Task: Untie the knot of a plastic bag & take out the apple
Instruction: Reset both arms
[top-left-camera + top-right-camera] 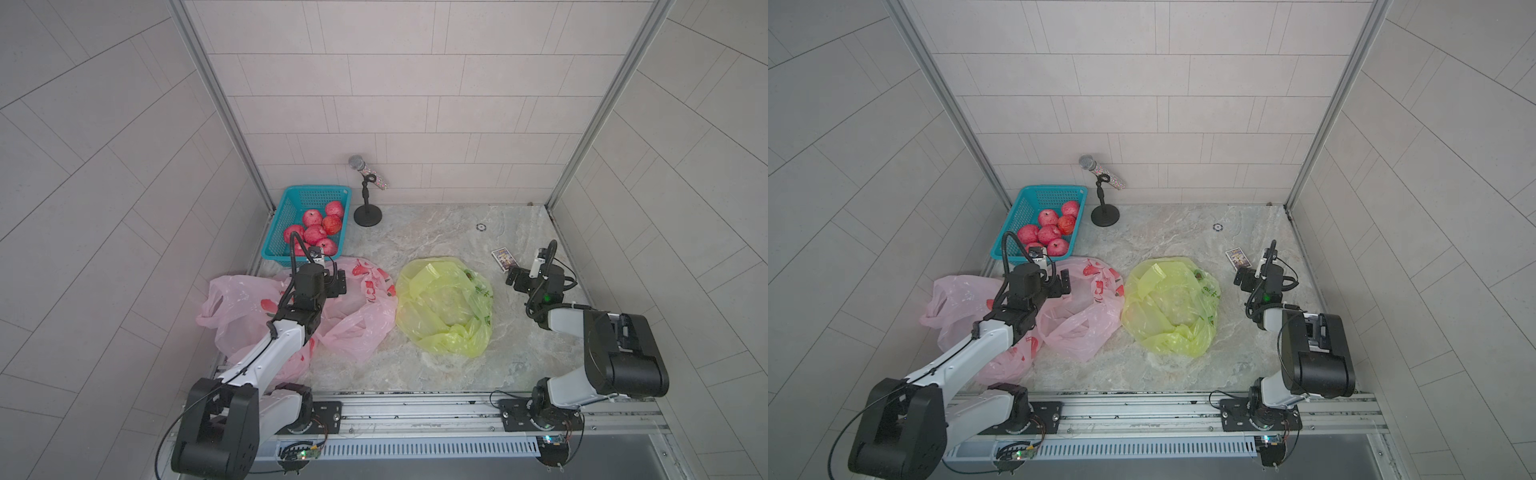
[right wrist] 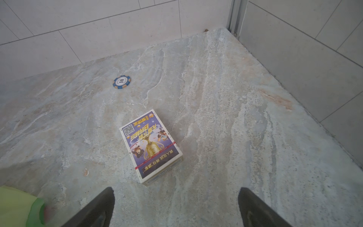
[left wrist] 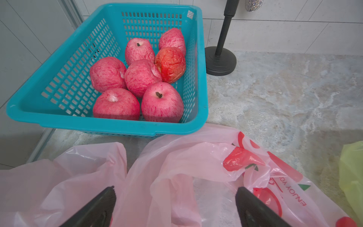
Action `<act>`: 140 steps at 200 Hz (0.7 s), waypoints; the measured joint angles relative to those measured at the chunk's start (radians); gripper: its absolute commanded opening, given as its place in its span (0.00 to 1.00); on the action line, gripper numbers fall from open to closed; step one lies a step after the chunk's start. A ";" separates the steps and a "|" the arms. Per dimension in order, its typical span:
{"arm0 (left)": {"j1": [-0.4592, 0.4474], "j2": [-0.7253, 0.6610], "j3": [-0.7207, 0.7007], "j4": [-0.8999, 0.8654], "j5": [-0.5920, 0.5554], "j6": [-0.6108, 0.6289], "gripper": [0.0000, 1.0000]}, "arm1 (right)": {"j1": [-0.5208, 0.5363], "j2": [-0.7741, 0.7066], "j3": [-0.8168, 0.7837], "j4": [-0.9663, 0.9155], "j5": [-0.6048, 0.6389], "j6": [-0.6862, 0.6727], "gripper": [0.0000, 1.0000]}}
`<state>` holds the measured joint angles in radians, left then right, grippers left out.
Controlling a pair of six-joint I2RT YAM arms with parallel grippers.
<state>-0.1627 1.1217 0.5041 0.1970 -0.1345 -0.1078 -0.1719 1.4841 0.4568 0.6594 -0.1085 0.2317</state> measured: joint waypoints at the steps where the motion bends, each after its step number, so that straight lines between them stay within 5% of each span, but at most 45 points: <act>1: 0.002 0.000 -0.002 0.003 -0.002 0.003 1.00 | 0.001 0.000 -0.001 0.003 0.000 -0.002 1.00; 46: 0.101 0.034 -0.121 0.225 -0.018 0.014 1.00 | 0.085 0.032 -0.054 0.151 -0.011 -0.072 1.00; 140: 0.123 0.479 -0.288 0.924 -0.068 0.049 1.00 | 0.097 0.080 -0.103 0.283 0.020 -0.098 1.00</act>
<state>-0.0395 1.6005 0.2161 1.1210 -0.2028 -0.0586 -0.0746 1.5646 0.3534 0.9421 -0.0887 0.1341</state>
